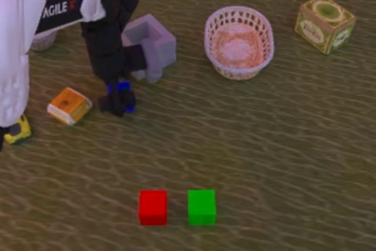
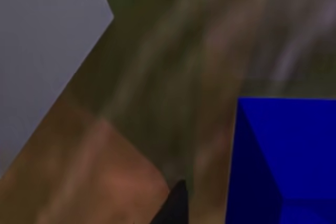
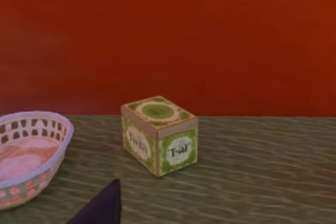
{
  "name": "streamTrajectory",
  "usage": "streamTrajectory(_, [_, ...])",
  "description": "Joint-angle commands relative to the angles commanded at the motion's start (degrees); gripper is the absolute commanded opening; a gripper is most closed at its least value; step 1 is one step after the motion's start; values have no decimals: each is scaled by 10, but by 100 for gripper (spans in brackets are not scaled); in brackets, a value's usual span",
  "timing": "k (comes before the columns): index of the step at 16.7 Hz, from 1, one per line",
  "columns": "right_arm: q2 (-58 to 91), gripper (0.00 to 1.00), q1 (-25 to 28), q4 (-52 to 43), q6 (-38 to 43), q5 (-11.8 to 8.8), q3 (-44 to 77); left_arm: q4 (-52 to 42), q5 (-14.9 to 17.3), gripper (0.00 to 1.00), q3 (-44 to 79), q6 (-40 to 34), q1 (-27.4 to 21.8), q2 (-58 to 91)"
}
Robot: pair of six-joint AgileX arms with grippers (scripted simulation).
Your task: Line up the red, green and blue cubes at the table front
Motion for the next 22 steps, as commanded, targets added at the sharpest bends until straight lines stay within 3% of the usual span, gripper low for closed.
streamTrajectory(5, [0,100,0,0,0,0,0,0,0,2,0,0,0,0])
streamTrajectory(6, [0,100,0,0,0,0,0,0,0,0,0,0,0,0])
streamTrajectory(16, [0,100,0,0,0,0,0,-15,2,0,8,-1,1,-10])
streamTrajectory(22, [0,100,0,0,0,0,0,-130,2,0,91,-2,11,-36])
